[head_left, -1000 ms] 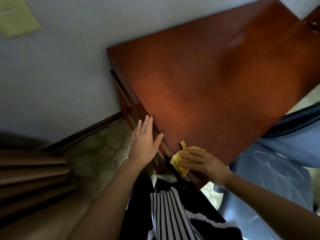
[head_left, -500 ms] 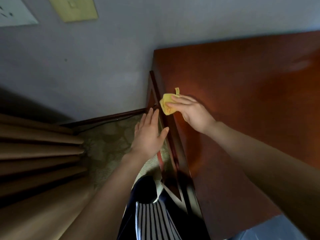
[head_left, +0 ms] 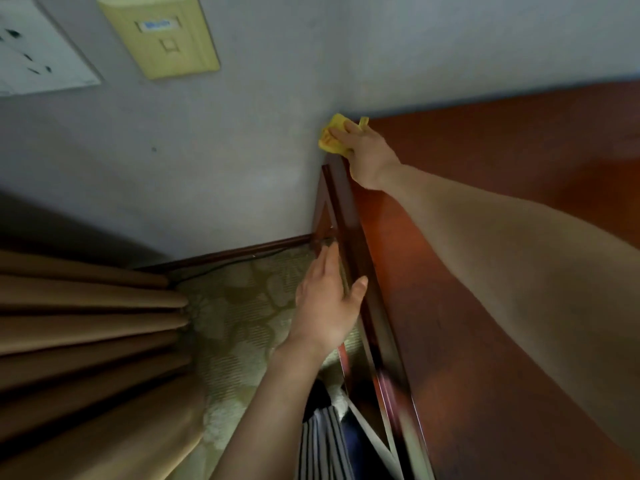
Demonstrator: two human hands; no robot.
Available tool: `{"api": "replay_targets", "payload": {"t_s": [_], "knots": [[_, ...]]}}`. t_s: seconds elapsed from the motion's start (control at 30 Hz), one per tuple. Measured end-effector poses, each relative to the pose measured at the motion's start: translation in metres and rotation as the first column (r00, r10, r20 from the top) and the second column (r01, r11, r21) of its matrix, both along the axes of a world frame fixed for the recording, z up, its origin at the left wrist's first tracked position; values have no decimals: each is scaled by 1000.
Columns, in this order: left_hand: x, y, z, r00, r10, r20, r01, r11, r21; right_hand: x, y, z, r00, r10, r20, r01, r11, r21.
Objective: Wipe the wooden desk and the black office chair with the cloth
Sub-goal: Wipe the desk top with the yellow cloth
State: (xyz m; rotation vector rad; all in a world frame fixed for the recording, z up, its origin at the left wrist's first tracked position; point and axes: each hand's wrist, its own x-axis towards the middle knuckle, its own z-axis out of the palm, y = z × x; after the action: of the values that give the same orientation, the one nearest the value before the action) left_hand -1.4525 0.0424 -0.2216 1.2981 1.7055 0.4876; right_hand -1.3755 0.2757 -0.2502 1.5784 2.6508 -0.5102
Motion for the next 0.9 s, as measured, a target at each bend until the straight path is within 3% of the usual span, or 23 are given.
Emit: {"api": "replay_targets", "payload": {"t_s": [0.1, 0.27, 0.6, 0.73, 0.9], "knots": [[-11, -13, -1, 999, 43, 31, -43, 999, -3, -7, -7, -6, 997, -70, -36, 72, 996, 56], [-24, -27, 2, 999, 49, -4, -49, 998, -32, 16, -61, -5, 996, -77, -43, 77, 997, -9], [2, -34, 13, 980, -154, -126, 146, 987, -70, 88, -241, 14, 979, -165, -115, 154, 983, -101], [23, -48, 16, 928, -306, -212, 287, 951, -114, 119, -313, 2, 977, -184, -107, 174, 980, -98], [59, -69, 25, 795, -498, -348, 474, 866, -156, 139, -386, 4, 959, -255, -126, 263, 963, 55]]}}
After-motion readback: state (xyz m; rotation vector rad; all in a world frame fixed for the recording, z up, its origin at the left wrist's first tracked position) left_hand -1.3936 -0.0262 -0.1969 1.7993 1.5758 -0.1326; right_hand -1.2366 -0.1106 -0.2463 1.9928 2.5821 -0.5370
